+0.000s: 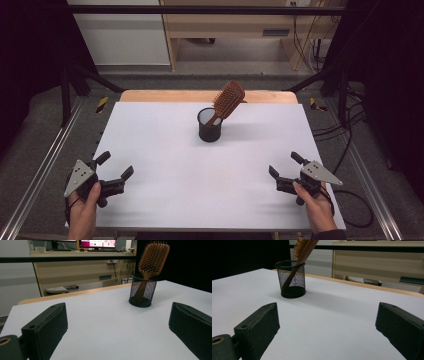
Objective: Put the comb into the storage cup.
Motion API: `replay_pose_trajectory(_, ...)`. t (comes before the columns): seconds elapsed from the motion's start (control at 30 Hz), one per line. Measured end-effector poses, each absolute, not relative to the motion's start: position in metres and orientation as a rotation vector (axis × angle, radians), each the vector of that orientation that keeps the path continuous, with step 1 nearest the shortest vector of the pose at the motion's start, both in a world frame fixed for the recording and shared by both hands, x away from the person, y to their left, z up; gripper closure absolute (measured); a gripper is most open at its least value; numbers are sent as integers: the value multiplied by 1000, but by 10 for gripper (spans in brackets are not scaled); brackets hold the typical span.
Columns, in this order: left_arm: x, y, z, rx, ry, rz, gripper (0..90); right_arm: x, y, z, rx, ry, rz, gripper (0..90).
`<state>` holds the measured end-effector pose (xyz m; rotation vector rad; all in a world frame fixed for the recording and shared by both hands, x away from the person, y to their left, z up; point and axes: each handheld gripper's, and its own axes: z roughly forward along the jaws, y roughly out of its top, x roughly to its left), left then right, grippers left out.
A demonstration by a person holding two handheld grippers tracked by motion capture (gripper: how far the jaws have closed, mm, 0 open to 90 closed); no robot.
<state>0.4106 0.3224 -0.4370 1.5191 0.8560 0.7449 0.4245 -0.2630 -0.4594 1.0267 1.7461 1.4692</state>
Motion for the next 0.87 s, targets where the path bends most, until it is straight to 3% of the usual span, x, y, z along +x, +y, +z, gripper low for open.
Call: replay_pose_trajectory(0.87, 413, 315, -438, 1522, 843, 701, 20, 428, -246, -462, 942, 1766, 1478, 51)
